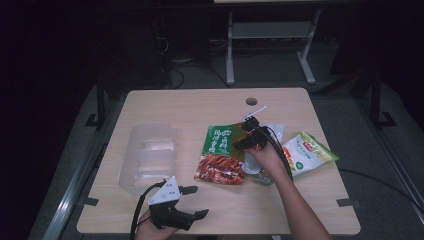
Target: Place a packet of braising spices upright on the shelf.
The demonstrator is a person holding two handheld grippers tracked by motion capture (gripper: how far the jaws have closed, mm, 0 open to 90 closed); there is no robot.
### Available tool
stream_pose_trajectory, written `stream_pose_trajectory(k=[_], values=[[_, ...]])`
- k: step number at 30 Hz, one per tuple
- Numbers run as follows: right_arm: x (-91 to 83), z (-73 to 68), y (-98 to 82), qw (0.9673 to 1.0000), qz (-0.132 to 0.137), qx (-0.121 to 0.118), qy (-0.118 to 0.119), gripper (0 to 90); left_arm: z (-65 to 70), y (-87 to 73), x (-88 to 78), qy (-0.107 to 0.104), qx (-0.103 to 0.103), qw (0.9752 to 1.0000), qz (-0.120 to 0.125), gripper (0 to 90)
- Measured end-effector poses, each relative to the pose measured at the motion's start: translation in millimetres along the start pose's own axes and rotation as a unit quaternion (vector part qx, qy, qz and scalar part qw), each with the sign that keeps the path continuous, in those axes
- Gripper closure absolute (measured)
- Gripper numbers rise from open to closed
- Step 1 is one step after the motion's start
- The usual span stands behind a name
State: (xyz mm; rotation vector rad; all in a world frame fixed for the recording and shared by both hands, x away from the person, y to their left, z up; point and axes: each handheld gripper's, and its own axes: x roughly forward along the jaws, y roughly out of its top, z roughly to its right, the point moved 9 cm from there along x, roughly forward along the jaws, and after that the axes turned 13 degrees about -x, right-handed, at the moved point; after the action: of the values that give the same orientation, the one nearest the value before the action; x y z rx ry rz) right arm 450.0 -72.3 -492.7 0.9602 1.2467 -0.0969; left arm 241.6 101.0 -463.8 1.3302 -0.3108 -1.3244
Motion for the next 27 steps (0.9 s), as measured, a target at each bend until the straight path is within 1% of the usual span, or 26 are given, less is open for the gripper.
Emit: stream_pose_trajectory(k=[1,3,4,5,7,10,12,13,14,15,16,18,19,20,22,23,24,25,26,27], values=[[0.6,0.3,-0.4,1.0,-0.004,-0.005,-0.006,46.2,-0.4,0.1,0.0,0.001,0.0,1.0,0.0,22.8],[1.9,-0.2,-0.2,0.9999,-0.003,-0.008,-0.008,52.9,-0.8,0.0,0.2,-0.001,-0.002,1.0,0.0,22.8],[1.9,-0.2,-0.2,0.9999,-0.003,-0.008,-0.008,52.9,-0.8,0.0,0.2,-0.001,-0.002,1.0,0.0,22.8],[2.9,0.4,0.2,0.9998,-0.001,-0.016,-0.013,63.4,-1.3,-0.1,0.3,-0.002,-0.003,1.0,-0.002,22.8],[2.8,0.4,1.4,0.9992,0.002,-0.033,-0.024,73.0,-1.7,0.1,0.3,-0.001,-0.003,1.0,-0.002,22.7],[3.0,-2.5,3.3,0.9987,0.003,-0.046,-0.021,84.3,-2.3,0.4,0.4,0.0,-0.003,1.0,-0.001,22.7],[1.4,-5.2,5.6,0.9991,0.013,-0.04,-0.009,89.2,-2.9,0.4,0.3,0.0,-0.004,1.0,-0.003,22.8],[-0.2,-6.0,6.6,0.9989,0.018,-0.043,-0.004,89.6,-3.2,0.3,0.0,0.001,-0.005,1.0,-0.004,22.8],[-2.2,-7.4,8.1,0.999,0.024,-0.039,0.0,89.8,-3.7,0.5,-0.1,0.001,-0.005,1.0,-0.004,22.8],[-2.2,-7.4,8.1,0.999,0.024,-0.039,0.0,89.8,-3.7,0.5,-0.1,0.001,-0.005,1.0,-0.004,22.8],[-6.2,-9.5,9.6,0.9986,0.031,-0.042,0.004,90.0,-4.2,0.7,-0.1,0.001,-0.007,1.0,-0.003,22.8],[-9.8,-11.4,10.5,0.9982,0.039,-0.045,0.006,90.0,-4.1,0.9,0.0,0.001,-0.012,0.9999,-0.001,22.8],[-12.4,-12.7,11.1,0.998,0.044,-0.045,0.009,90.0,-4.7,1.5,-0.1,0.001,-0.006,1.0,0.0,22.8],[-15.4,-13.6,12.3,0.9975,0.053,-0.045,0.011,90.0,-4.3,1.4,-0.1,0.0,-0.01,1.0,0.0,22.8],[-22.4,-16.5,15.0,0.9964,0.07,-0.044,0.019,90.0,-4.5,1.6,0.2,0.001,-0.01,0.9999,0.001,22.8],[-22.4,-16.5,15.0,0.9964,0.07,-0.044,0.019,90.0,-4.5,1.6,0.2,0.001,-0.01,0.9999,0.001,22.8],[-29.4,-19.9,17.5,0.9946,0.085,-0.052,0.029,90.0,-4.7,1.4,0.8,0.003,-0.012,0.9999,0.0,22.8],[-33.0,-22.7,18.5,0.9941,0.09,-0.05,0.033,90.0,-4.5,1.3,1.1,0.003,-0.01,0.9999,-0.001,22.9],[-33.0,-22.7,18.5,0.9941,0.09,-0.05,0.033,90.0,-4.5,1.3,1.1,0.003,-0.01,0.9999,-0.001,22.9],[-39.7,-26.1,18.8,0.9929,0.096,-0.057,0.038,90.0,-4.2,1.3,1.2,0.004,-0.008,1.0,-0.001,22.9]])
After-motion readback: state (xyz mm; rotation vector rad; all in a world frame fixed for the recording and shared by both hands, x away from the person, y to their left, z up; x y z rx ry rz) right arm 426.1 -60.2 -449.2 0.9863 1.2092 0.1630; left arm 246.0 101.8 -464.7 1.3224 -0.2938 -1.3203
